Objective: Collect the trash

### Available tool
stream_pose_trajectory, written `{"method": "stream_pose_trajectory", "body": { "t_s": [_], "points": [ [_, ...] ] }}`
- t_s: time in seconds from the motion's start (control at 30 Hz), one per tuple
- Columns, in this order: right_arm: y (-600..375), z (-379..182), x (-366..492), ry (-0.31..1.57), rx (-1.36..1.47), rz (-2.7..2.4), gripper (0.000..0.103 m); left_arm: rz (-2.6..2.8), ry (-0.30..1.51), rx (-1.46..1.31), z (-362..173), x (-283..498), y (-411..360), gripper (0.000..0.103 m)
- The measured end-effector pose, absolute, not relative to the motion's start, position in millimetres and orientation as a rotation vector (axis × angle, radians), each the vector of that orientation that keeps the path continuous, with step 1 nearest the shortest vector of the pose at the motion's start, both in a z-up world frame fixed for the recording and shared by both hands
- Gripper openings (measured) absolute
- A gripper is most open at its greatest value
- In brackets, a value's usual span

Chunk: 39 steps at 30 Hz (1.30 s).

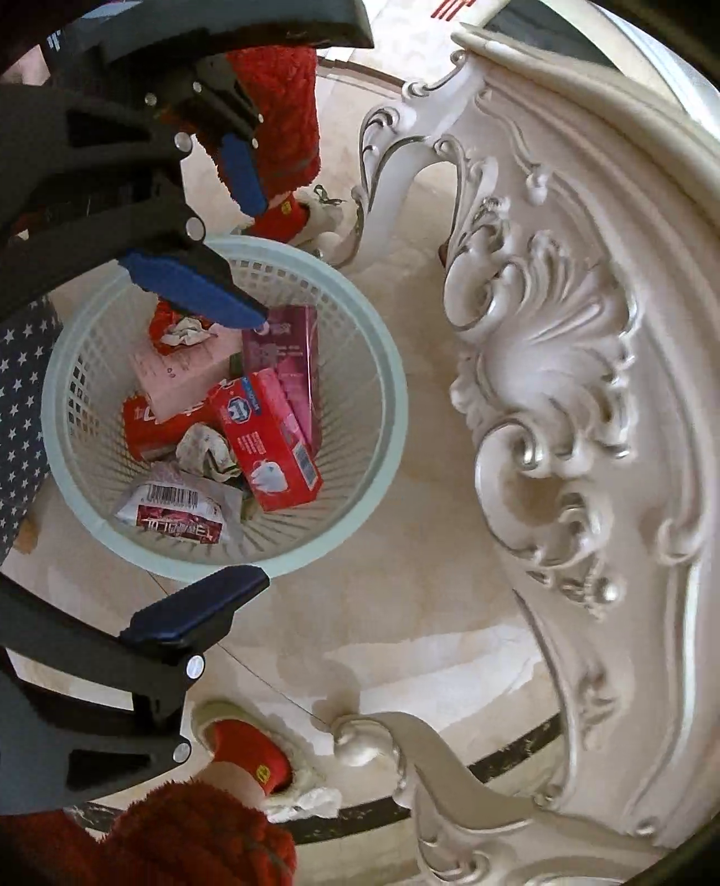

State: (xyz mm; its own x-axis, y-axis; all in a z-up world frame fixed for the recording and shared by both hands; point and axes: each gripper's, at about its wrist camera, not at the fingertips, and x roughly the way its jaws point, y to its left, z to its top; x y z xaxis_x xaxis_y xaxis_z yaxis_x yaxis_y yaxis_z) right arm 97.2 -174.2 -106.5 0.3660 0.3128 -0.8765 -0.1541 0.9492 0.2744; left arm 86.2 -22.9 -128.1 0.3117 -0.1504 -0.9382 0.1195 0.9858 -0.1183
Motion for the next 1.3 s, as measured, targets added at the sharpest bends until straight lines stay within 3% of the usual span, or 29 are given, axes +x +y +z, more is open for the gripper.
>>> {"method": "stream_pose_trajectory", "body": {
  "t_s": [0.17,0.23,0.63,1.3],
  "points": [
    [-175.7,-89.4,88.0,1.151,0.164,0.282,0.084,-0.161,1.174,-0.039,-98.3,77.3,-17.8,0.092],
    [-182.0,-79.5,83.2,1.151,0.210,0.281,0.095,-0.140,1.131,-0.026,-84.2,71.7,-15.4,0.092],
    [-193.1,-6.5,45.2,0.969,0.097,0.162,0.095,0.000,0.929,-0.025,-11.6,40.3,0.8,0.092],
    [-192.7,-4.5,31.7,0.958,0.094,0.142,0.095,0.019,0.857,0.030,20.3,14.2,-12.7,0.092]
  ]
}}
